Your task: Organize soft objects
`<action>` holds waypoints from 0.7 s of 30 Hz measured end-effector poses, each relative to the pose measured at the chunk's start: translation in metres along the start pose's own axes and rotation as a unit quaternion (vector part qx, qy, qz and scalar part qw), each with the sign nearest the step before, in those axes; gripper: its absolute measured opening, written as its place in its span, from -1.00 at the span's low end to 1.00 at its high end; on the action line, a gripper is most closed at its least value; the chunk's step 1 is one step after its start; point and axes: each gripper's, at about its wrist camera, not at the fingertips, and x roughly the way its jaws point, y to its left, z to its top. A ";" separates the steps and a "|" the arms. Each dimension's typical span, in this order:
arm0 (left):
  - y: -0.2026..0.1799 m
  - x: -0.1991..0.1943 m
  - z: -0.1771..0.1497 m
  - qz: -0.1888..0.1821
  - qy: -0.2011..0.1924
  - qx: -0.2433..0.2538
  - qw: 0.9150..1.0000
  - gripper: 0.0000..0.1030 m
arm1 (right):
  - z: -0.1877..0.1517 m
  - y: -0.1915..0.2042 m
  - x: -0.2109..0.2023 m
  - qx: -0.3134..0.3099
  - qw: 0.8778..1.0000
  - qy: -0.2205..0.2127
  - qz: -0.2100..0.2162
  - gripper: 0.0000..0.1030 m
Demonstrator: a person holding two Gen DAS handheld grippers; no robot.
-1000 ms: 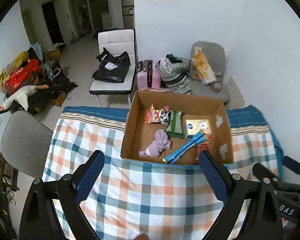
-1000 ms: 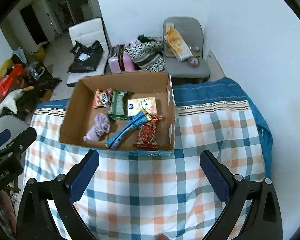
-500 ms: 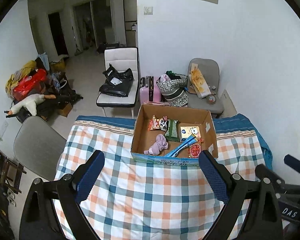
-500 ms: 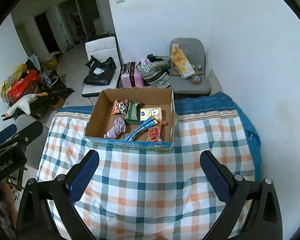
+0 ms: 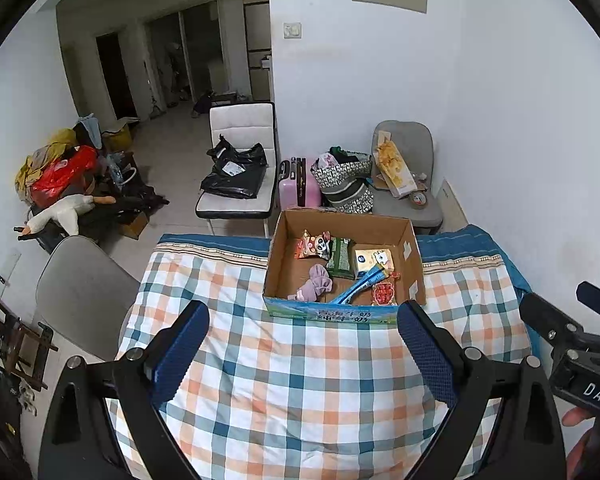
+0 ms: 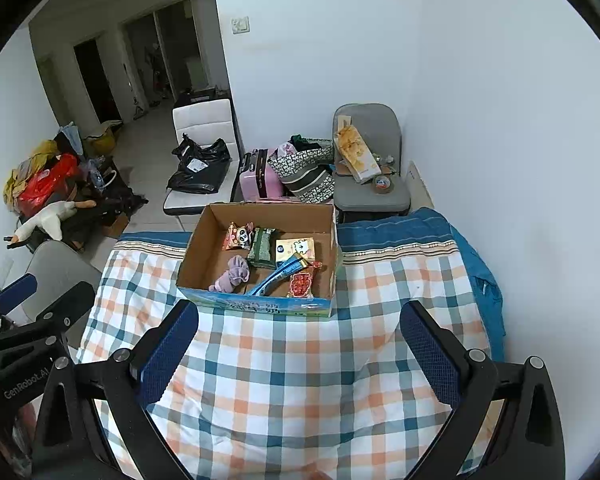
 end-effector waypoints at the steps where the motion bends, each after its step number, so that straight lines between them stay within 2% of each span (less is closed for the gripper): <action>1: 0.000 -0.001 -0.001 0.000 -0.001 -0.001 1.000 0.87 | 0.000 0.000 -0.001 -0.001 1.000 0.000 -0.001 0.99; 21: 0.001 -0.013 -0.003 0.008 -0.005 -0.009 1.000 0.87 | 0.001 -0.003 -0.005 -0.003 1.000 -0.009 -0.008 0.99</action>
